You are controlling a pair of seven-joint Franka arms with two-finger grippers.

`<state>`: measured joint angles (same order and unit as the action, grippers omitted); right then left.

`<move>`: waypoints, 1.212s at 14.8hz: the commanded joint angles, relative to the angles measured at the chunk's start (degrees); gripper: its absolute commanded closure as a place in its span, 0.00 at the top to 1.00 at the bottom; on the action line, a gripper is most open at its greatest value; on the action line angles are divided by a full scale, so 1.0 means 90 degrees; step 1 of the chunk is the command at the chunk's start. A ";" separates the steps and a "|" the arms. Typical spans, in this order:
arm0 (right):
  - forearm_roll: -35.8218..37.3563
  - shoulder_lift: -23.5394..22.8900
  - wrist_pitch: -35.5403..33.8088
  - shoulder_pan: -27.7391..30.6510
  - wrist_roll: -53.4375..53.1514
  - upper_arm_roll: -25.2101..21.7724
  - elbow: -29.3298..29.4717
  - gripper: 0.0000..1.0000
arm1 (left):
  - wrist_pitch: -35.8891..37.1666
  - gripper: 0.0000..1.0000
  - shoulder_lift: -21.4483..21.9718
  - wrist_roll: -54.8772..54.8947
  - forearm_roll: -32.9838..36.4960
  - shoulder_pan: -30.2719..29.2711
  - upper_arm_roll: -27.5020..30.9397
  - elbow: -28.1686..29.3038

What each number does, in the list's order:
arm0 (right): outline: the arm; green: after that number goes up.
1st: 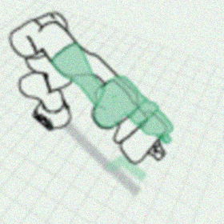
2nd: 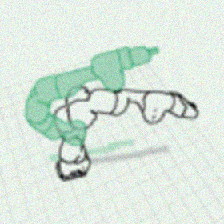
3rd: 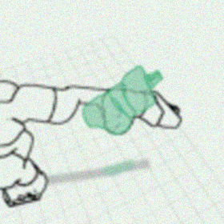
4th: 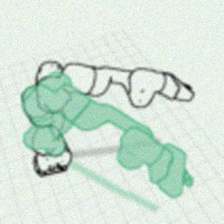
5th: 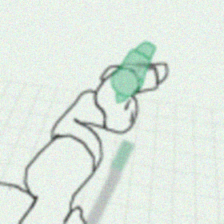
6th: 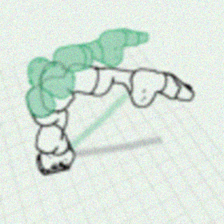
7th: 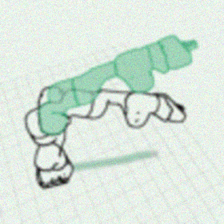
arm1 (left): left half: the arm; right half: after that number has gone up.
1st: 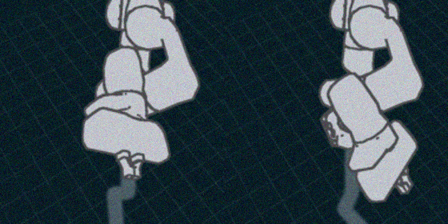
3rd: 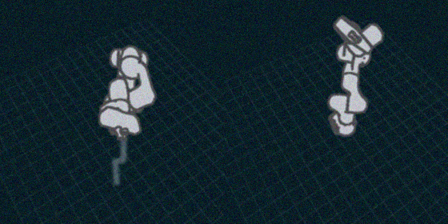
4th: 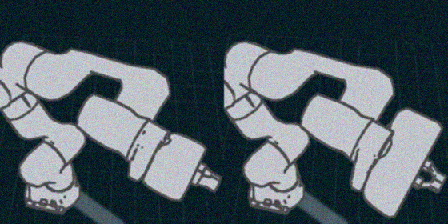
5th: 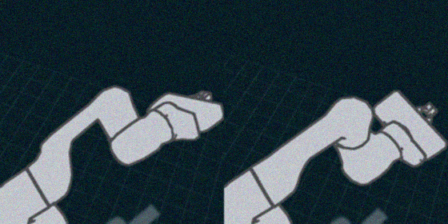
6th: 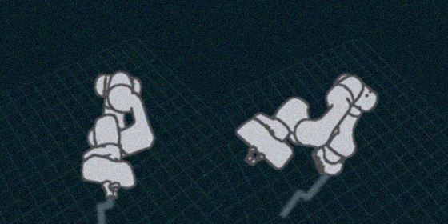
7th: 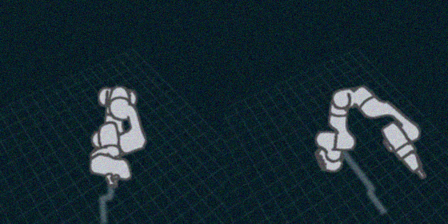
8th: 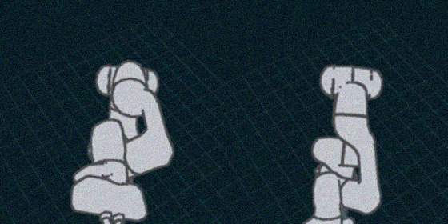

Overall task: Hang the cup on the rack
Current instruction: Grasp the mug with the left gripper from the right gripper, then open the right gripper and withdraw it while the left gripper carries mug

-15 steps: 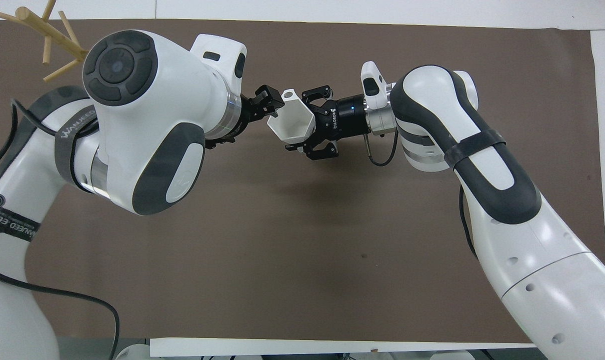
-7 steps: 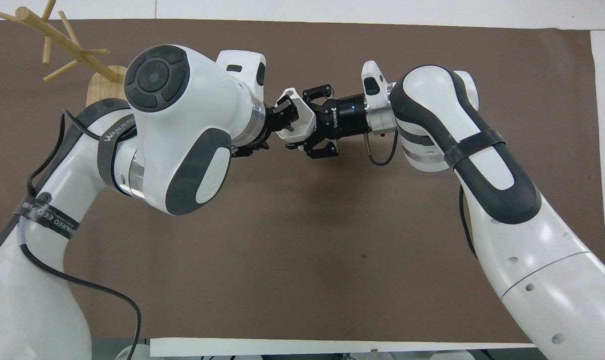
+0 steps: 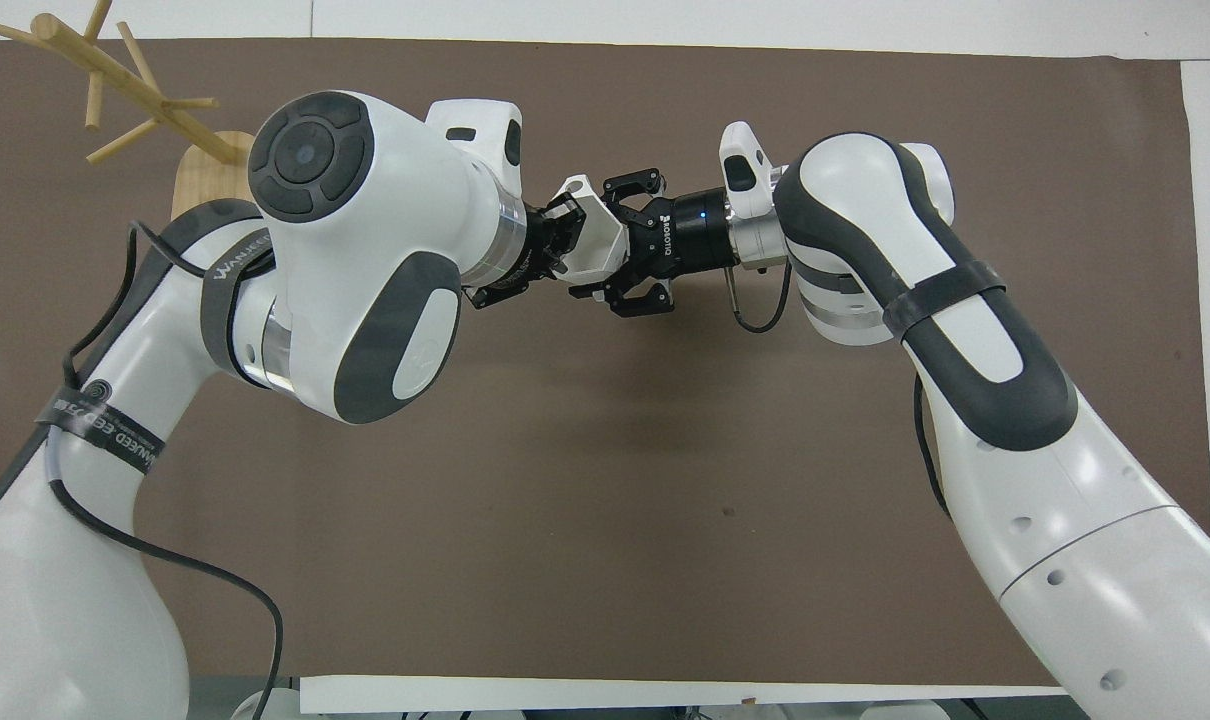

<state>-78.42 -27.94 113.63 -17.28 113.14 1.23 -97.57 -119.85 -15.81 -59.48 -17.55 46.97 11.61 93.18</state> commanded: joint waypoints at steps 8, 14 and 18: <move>0.0897 0.0165 -0.1480 0.1575 0.0671 -0.0059 -0.0214 0.99 | -0.0170 0.00 0.0067 0.0408 0.0612 -0.0023 0.0096 0.0076; 0.3484 0.0252 -0.2275 0.3452 0.0126 -0.0088 -0.0116 0.99 | -0.0102 0.00 0.0418 0.1294 0.0622 -0.0958 0.0126 0.0125; 0.5359 0.1139 -0.1680 0.3659 -0.1970 -0.0107 0.0040 0.99 | -0.0256 0.00 0.1003 0.2427 0.0603 -0.1809 0.0116 0.0853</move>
<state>-37.76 -24.28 95.31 16.25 105.75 -0.43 -96.54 -120.68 -11.64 -42.29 -12.57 33.22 13.04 94.31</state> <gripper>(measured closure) 0.004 0.952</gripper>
